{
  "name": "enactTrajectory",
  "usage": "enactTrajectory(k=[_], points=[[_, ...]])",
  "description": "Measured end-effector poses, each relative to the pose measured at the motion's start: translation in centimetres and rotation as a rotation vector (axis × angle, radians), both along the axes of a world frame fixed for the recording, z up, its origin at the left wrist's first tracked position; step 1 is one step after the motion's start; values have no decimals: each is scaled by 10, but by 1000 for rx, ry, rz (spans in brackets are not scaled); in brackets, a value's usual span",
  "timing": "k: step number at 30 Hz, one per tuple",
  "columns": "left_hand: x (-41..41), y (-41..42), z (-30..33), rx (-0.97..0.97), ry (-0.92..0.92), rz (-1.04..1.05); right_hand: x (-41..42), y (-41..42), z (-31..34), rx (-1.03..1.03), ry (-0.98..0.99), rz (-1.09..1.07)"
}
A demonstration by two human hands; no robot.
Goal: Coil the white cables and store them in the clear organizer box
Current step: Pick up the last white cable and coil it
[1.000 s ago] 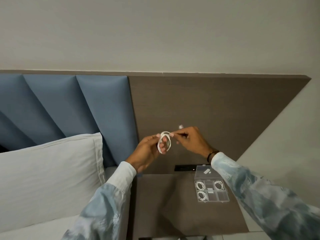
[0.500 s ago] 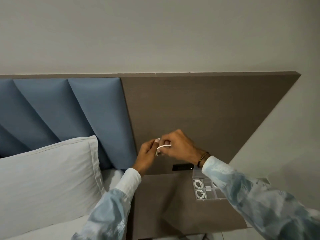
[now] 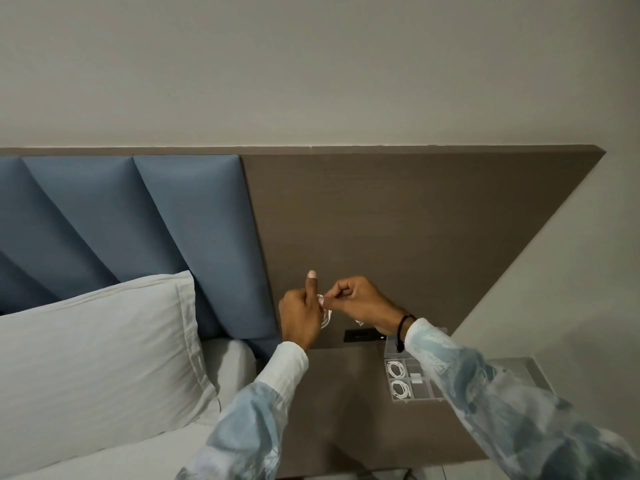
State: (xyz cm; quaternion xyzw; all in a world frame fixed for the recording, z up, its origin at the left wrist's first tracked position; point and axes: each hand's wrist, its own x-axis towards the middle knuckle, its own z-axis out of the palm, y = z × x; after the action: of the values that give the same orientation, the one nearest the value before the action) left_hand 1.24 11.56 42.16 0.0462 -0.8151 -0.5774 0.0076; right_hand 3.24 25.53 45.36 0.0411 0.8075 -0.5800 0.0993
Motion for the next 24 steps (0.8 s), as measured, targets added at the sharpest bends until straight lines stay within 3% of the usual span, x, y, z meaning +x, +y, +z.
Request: enactTrajectory(k=[6,8,11,14,24], points=[[2,0,-5,179,-22,151,-3,4,-4,-156,-52,21],[-2,-7,-7,270,-74,33,-2,7,-9,-193,-102,8],[-1,-20,-13,419,2,-241,-6,14,-16,-281,-109,-98],[2,-32,-20,408,13,-327,-8,19,-21,-312,-94,-131],[-4,-48,-17,471,-114,-131,-14,29,-27,-230,-102,30]])
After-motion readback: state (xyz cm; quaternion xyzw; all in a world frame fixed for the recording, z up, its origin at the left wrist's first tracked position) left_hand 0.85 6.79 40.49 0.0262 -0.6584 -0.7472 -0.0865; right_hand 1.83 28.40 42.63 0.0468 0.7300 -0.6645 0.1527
